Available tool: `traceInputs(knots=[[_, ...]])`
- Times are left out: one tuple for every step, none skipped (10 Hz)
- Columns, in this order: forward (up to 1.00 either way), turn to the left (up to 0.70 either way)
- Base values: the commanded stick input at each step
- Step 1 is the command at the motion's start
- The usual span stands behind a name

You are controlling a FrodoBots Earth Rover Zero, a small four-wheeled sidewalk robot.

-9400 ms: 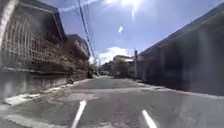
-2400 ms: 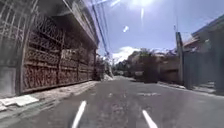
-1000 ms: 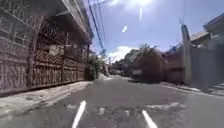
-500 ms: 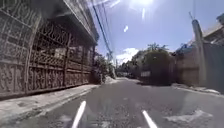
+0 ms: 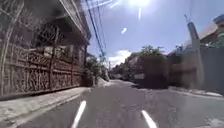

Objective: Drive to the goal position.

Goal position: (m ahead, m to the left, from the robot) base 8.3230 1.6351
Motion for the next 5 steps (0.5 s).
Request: traceInputs(knots=[[0.85,0.09],[0.85,0.11],[0.85,0.07],[0.85,0.10],[0.85,0.12]])
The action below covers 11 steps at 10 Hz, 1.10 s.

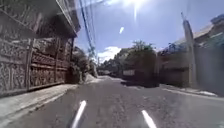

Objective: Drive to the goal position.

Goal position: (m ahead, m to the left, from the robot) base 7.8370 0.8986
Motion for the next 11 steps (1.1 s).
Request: traceInputs(knots=[[0.85,0.13],[0.85,0.14],[0.85,0.16],[0.85,0.15],[0.85,0.17],[0.85,0.12],[0.85,-0.25],[0.85,-0.34],[0.85,-0.34],[0.85,-0.34],[0.85,-0.34]])
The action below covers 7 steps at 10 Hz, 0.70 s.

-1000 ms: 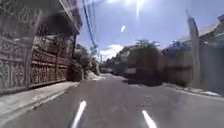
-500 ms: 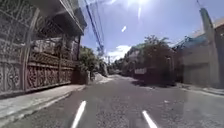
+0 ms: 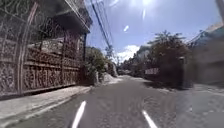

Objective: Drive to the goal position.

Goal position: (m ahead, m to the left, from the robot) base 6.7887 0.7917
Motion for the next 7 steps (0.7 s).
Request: traceInputs(knots=[[0.85,-0.34],[0.85,-0.34],[0.85,-0.34],[0.85,-0.34],[0.85,-0.32],[0.85,-0.16],[0.85,0.08]])
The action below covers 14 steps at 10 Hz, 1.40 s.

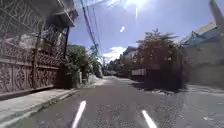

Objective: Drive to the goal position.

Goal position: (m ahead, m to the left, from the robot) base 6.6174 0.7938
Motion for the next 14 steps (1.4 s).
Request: traceInputs(knots=[[0.85,0.21],[0.85,0.21],[0.85,0.19],[0.85,0.18],[0.85,0.15],[0.85,0.02],[0.85,0.07],[0.85,0.06],[0.85,0.01],[0.85,0.06],[0.85,0.06],[0.85,0.02],[0.85,-0.04],[0.85,-0.18]])
